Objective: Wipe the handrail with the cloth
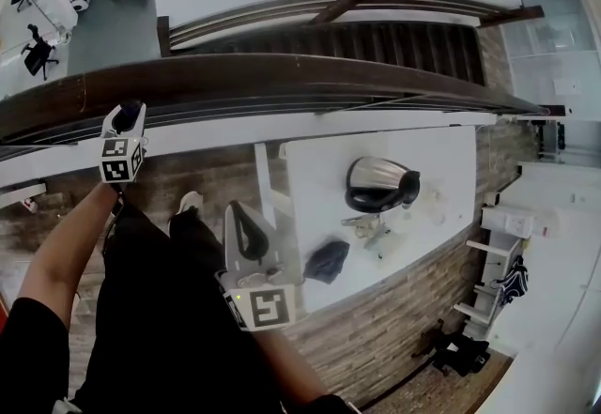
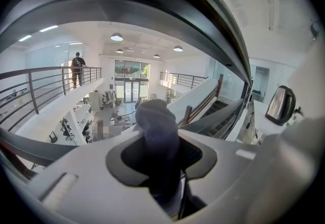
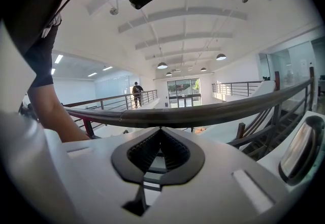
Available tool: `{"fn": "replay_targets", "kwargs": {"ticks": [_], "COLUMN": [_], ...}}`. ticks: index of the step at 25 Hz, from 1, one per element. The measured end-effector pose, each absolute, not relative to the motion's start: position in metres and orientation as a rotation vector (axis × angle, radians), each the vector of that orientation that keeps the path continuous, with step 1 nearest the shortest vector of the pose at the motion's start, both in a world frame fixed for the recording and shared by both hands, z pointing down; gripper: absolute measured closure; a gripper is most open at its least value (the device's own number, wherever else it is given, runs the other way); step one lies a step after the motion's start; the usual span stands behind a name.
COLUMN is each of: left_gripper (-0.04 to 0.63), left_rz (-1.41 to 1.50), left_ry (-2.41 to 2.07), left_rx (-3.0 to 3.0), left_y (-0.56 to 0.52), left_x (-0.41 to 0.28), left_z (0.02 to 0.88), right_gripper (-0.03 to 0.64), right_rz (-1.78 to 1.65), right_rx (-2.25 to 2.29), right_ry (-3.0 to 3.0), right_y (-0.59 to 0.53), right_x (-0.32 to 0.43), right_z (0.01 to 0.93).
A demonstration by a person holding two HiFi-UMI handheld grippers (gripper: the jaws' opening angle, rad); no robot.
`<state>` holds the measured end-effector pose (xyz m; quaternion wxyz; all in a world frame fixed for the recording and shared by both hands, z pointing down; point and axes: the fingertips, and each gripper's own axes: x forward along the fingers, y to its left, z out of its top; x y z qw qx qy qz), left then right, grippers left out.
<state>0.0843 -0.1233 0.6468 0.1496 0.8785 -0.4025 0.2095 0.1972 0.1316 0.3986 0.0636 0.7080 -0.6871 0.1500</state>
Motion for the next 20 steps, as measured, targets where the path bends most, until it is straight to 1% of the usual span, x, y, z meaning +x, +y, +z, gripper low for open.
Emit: {"fn": "replay_targets", "kwargs": {"ticks": [6,12,17,20], "left_gripper": [0.479,0.477,0.48,0.482], "left_rz": [0.585,0.582,0.486,0.435], "left_ry": [-1.141,-1.102,-1.09,-1.107], "left_rx": [2.494,2.521,2.463,2.422], "left_y": [-0.12,-0.115,-0.106,-0.102], "left_x": [0.089,0.099,0.094,0.075], "left_z": [0.651,0.652,0.649,0.645], "right_gripper": [0.615,0.615,0.615,0.614], "right_rz": [0.428,0.406,0.504,0.507], "right_rx": [2.153,2.111,2.027,1.954], "right_ry": [-2.071,-2.053,-2.036,-2.076], "right_y": [0.124,0.082,0.034,0.016], "right_x": [0.207,0.204,0.18,0.157], "right_z": [0.404,0.432,0.481,0.494]}}
